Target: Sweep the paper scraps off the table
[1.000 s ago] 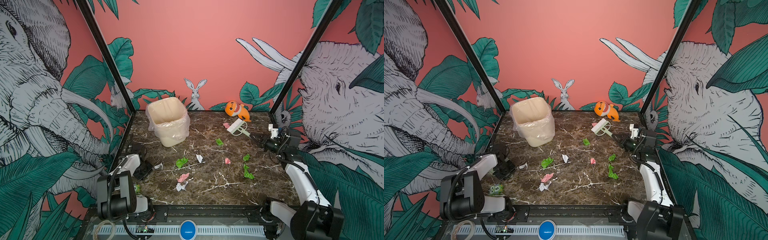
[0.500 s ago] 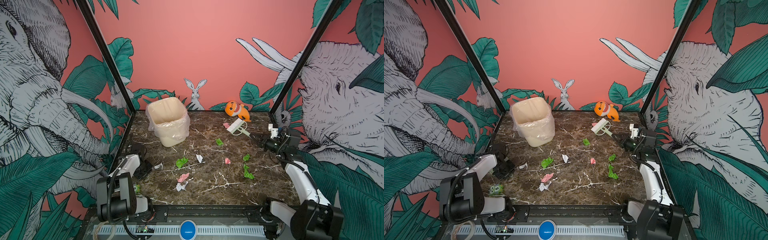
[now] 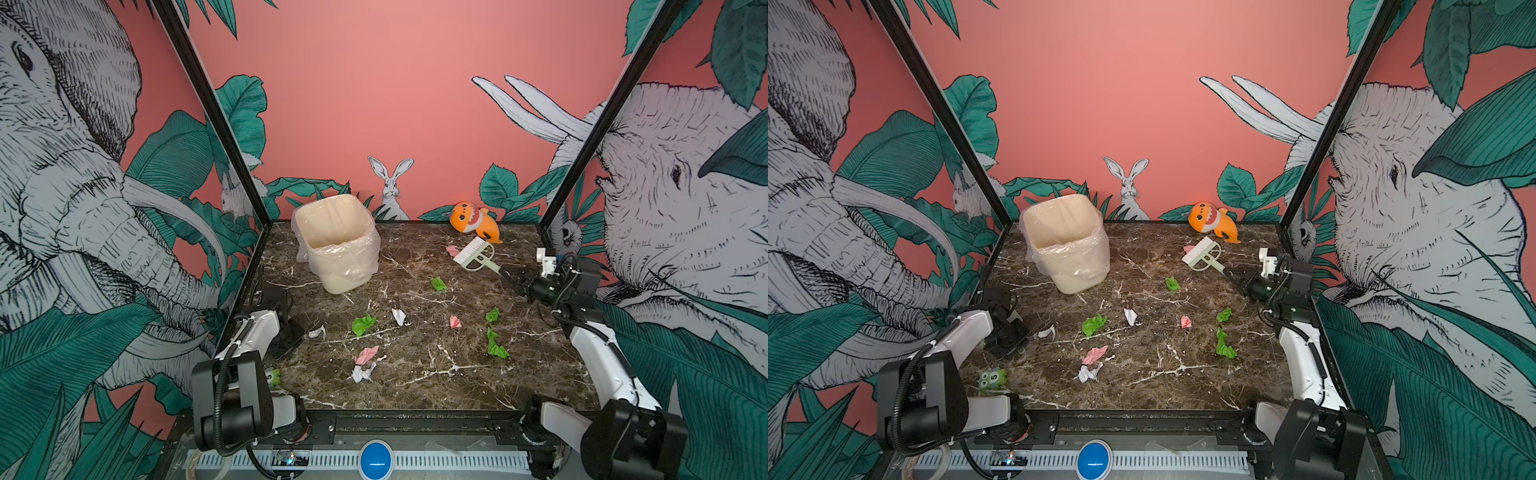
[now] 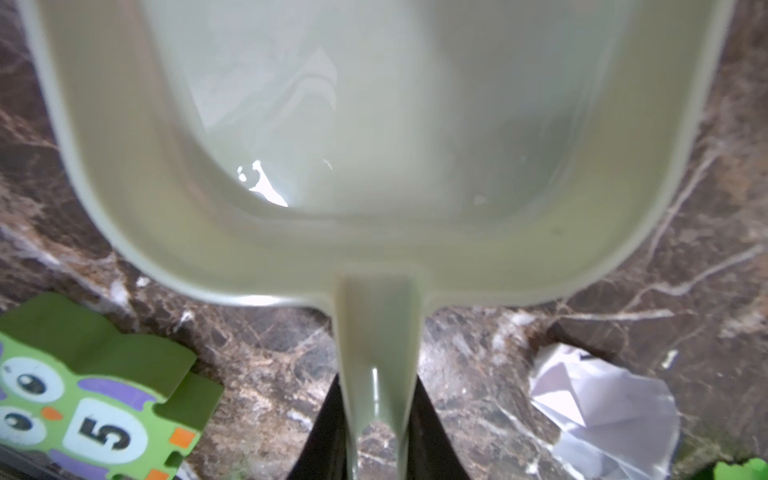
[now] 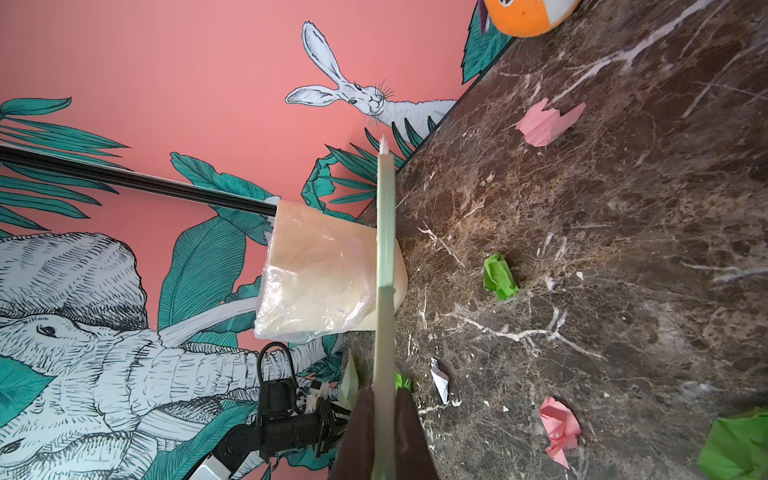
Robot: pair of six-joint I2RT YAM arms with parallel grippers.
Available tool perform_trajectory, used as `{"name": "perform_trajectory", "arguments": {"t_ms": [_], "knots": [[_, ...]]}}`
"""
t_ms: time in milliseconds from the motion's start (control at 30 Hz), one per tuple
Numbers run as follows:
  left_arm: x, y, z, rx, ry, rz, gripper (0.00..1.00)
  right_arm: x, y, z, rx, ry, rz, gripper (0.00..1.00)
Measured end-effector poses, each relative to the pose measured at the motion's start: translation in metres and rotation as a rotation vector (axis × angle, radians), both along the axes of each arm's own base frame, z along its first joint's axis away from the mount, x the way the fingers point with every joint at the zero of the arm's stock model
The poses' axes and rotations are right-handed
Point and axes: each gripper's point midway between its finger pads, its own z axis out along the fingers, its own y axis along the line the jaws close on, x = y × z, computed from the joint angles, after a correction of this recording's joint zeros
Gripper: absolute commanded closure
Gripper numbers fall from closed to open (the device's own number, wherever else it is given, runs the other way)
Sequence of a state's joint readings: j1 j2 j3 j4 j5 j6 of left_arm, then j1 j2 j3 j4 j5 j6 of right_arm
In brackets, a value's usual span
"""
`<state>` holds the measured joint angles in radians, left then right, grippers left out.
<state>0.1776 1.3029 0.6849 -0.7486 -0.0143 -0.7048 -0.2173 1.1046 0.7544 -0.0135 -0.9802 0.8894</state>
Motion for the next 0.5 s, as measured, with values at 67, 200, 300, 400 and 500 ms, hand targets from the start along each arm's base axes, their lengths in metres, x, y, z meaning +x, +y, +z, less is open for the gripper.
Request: {"name": "perform_trajectory", "arguments": {"t_ms": [67, 200, 300, 400, 500], "knots": [[0.0, -0.001, 0.003, -0.004, -0.01, -0.003, 0.8, -0.001, 0.001, -0.001, -0.007, 0.009, 0.004, 1.0], [0.002, -0.004, 0.012, -0.013, -0.055, -0.018, 0.8, -0.002, 0.006, 0.003, -0.054, 0.016, 0.025, 1.0], [0.002, -0.007, 0.02, -0.018, -0.082, -0.036, 0.8, -0.004, 0.011, 0.009, -0.098, 0.009, 0.047, 1.0], [-0.002, -0.011, 0.028, -0.017, -0.095, -0.069, 0.8, -0.008, 0.015, 0.008, -0.13, 0.021, 0.064, 1.0], [-0.005, -0.015, 0.041, -0.01, -0.118, -0.112, 0.81, -0.014, 0.02, 0.0, -0.154, 0.054, 0.077, 1.0]]}}
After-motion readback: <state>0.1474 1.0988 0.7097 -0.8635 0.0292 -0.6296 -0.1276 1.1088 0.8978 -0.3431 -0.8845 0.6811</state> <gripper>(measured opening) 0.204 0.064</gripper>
